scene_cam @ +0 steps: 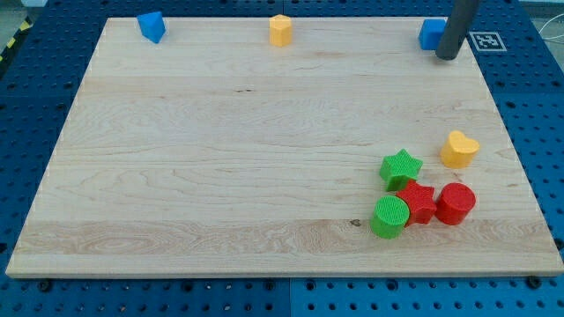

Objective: Move your arm closer to the red circle

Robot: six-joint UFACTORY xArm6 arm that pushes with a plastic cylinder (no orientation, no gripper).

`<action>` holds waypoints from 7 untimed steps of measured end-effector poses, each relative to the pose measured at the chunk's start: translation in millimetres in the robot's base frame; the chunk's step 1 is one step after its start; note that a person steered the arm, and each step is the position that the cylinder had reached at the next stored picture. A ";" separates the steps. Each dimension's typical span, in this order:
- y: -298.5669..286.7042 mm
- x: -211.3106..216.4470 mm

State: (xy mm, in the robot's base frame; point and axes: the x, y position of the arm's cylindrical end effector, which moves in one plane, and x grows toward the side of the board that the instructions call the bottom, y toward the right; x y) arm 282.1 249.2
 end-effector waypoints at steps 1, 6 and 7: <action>-2.1 -16.9; 76.7 159.2; 76.4 225.2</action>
